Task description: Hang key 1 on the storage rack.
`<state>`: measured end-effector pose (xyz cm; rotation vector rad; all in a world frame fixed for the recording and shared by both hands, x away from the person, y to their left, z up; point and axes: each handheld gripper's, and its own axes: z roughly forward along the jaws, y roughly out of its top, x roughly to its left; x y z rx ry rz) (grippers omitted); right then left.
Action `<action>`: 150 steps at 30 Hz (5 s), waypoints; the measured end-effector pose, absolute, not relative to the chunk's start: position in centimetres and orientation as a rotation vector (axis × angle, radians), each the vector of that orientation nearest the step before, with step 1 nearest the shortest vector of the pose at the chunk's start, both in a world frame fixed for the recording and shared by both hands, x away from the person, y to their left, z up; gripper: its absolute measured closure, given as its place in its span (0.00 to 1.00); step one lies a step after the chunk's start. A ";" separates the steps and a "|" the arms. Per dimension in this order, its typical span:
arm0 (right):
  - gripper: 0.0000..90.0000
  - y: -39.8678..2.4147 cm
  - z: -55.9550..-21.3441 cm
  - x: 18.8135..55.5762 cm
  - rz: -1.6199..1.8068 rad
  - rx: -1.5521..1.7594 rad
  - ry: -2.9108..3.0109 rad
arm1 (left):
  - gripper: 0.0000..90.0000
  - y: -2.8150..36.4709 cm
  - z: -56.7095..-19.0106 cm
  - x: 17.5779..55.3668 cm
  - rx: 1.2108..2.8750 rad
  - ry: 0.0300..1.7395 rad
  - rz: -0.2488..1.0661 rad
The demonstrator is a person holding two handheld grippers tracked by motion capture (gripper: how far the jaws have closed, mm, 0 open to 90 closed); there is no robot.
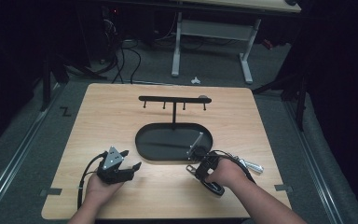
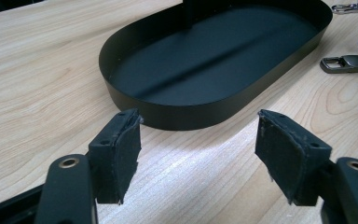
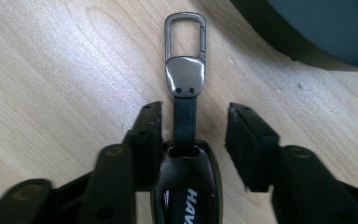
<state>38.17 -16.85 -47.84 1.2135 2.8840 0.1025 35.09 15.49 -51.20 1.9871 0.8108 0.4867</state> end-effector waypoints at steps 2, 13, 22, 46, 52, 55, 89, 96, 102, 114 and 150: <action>0.67 -16.9 -47.8 38.3 0.101 1.191 2.892 | 0.35 15.4 -51.3 35.1 1.987 0.814 0.482; 0.82 -16.1 -48.7 38.6 0.026 1.210 2.920 | 0.35 15.3 -51.3 35.2 2.000 0.803 0.482; 0.88 -15.4 -48.9 38.5 -0.035 1.095 2.925 | 0.35 15.1 -51.1 35.2 2.010 0.803 0.476; 0.89 -16.3 -47.8 38.5 0.070 1.148 2.927 | 0.36 15.0 -51.3 35.1 2.025 0.777 0.460; 0.90 -17.1 -46.4 38.2 0.123 1.168 2.912 | 0.36 15.0 -51.3 35.1 2.029 0.774 0.460; 0.90 -17.3 -45.7 37.9 0.133 1.191 2.900 | 0.36 15.0 -51.3 35.1 2.031 0.774 0.459; 0.90 -18.5 -39.2 39.1 0.294 1.257 2.800 | 0.37 15.0 -51.2 35.0 2.036 0.767 0.461; 0.89 -18.2 -38.9 39.5 0.296 1.246 2.803 | 0.36 15.1 -51.2 34.9 2.025 0.766 0.473; 0.89 -18.0 -38.3 39.9 0.316 1.251 2.782 | 0.36 15.1 -51.1 34.8 2.015 0.765 0.485; 0.90 -18.0 -37.1 40.8 0.337 1.244 2.761 | 0.36 15.2 -51.1 34.8 2.010 0.761 0.488; 0.90 -17.1 -32.4 44.2 0.419 1.248 2.669 | 0.36 15.3 -51.2 34.9 2.016 0.758 0.465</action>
